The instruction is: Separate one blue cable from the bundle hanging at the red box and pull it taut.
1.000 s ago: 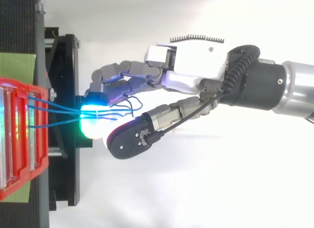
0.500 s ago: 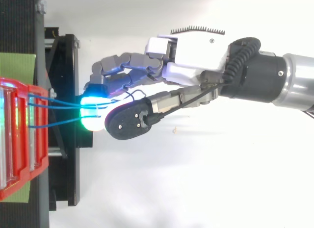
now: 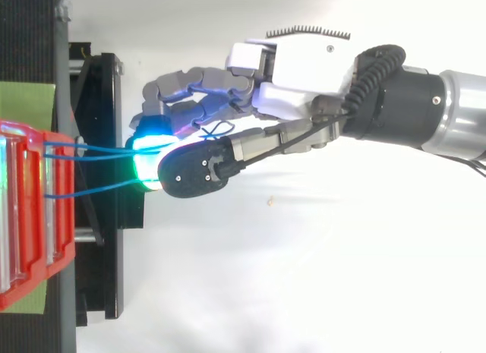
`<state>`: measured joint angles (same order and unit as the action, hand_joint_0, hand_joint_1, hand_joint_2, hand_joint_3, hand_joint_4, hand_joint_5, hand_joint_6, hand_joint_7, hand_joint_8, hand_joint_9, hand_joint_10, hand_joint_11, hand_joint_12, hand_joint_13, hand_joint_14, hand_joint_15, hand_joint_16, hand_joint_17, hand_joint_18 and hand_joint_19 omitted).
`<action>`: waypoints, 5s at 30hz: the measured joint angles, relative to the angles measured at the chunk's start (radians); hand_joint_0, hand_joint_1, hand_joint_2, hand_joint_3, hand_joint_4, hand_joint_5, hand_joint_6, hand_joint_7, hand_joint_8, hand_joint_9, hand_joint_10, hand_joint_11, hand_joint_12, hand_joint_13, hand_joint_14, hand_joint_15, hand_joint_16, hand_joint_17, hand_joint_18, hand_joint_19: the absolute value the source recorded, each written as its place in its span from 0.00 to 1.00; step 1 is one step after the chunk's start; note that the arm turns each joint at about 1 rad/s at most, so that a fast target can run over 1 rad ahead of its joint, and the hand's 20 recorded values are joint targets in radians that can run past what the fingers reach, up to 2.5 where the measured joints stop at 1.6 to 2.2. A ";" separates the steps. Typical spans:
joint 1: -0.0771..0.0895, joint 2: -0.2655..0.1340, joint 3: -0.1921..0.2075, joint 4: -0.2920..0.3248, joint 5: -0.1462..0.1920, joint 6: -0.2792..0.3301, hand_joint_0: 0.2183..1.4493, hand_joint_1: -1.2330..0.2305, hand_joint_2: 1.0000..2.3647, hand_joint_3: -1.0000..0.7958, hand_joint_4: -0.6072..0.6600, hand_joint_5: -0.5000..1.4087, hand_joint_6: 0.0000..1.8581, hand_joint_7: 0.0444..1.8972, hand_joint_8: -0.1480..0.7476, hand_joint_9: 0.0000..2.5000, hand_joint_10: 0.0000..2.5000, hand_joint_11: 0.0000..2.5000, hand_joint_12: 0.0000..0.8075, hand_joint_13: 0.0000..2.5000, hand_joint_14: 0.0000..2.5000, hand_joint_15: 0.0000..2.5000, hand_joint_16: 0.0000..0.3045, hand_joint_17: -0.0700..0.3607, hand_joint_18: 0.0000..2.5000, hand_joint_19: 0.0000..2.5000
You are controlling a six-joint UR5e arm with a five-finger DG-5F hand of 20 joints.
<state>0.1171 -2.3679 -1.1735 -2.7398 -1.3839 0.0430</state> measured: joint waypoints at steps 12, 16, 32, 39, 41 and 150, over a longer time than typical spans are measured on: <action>-0.003 0.001 0.000 0.000 -0.004 -0.002 0.28 0.54 0.00 0.28 0.66 0.17 0.41 0.60 0.56 0.27 0.00 0.08 0.39 0.15 0.00 0.00 0.11 0.34 0.12 0.00; -0.003 0.001 0.000 0.000 -0.003 -0.003 0.32 0.58 0.01 0.32 0.65 0.18 0.40 0.62 0.56 0.29 0.00 0.08 0.39 0.16 0.00 0.00 0.11 0.33 0.12 0.00; -0.003 0.001 0.006 0.001 -0.003 -0.007 0.31 0.33 0.02 0.53 0.66 0.15 0.46 0.59 0.56 0.27 0.00 0.13 0.39 0.15 0.00 0.00 0.11 0.34 0.11 0.00; -0.004 0.001 0.006 0.003 -0.002 -0.012 0.35 0.29 0.01 0.45 0.66 0.15 0.47 0.59 0.54 0.27 0.00 0.14 0.40 0.15 0.00 0.00 0.11 0.34 0.11 0.00; -0.004 0.001 0.006 0.003 -0.001 -0.012 0.35 0.28 0.01 0.43 0.66 0.15 0.47 0.59 0.54 0.27 0.00 0.14 0.40 0.15 0.00 0.00 0.11 0.34 0.11 0.00; -0.017 0.097 0.026 -0.205 0.032 -0.054 0.31 0.49 0.01 0.39 0.64 0.18 0.45 0.64 0.57 0.33 0.00 0.16 0.40 0.15 0.00 0.00 0.12 0.35 0.09 0.00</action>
<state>0.1005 -2.2710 -1.1478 -2.9452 -1.3518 -0.0107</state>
